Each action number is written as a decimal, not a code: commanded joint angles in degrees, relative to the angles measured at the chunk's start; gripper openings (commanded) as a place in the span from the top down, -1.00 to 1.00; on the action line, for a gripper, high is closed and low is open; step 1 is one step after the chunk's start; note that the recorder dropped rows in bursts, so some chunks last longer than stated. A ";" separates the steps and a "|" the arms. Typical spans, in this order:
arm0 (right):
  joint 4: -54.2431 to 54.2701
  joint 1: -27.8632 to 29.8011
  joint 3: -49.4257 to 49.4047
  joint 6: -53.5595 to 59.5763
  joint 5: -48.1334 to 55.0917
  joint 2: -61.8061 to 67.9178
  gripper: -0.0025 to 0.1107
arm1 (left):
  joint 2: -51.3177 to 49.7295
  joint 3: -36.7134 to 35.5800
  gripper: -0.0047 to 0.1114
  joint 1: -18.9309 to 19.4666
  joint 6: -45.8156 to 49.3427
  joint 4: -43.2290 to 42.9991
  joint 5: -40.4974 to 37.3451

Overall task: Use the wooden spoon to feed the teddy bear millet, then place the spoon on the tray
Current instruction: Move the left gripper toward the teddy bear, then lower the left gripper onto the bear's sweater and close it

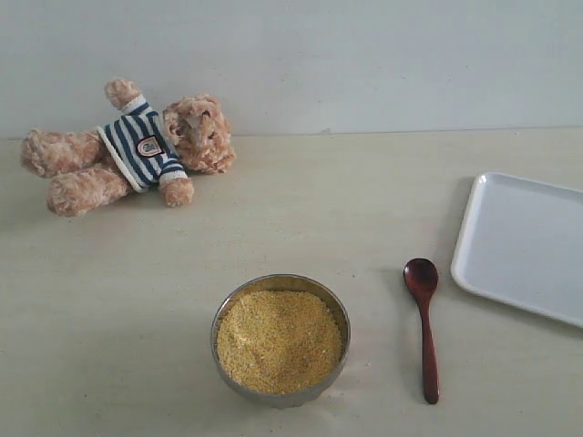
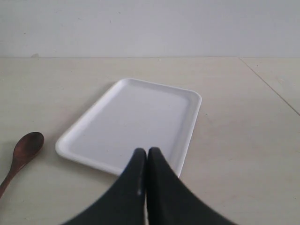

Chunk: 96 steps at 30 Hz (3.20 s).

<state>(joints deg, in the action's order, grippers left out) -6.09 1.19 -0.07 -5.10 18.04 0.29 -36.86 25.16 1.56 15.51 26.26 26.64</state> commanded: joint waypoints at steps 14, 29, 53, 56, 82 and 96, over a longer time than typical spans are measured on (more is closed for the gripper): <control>-0.42 0.42 0.07 0.00 -0.65 -0.29 0.93 | -72.16 84.51 0.83 2.83 19.30 -2.87 -86.75; -0.42 0.42 0.07 0.00 -0.65 -0.29 0.93 | -94.71 95.08 0.83 4.61 58.02 12.88 -78.40; -0.42 0.42 0.07 0.00 -1.93 -0.29 0.93 | -101.77 95.08 -0.98 4.61 73.95 12.49 -80.74; -0.42 0.42 0.07 0.00 -1.93 -0.29 0.93 | -103.24 95.08 -0.98 4.61 79.90 13.40 -78.97; -0.42 0.42 0.07 0.00 -1.93 -0.29 0.93 | -107.85 95.08 -0.98 3.71 85.79 21.62 -68.23; -0.42 0.42 0.07 0.00 -1.93 -0.29 0.93 | -107.85 95.08 0.63 0.39 81.72 17.71 -69.02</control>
<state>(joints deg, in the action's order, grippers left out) -6.09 1.19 -0.07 -5.10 16.88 0.29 -144.82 119.95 2.72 100.06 47.11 -41.59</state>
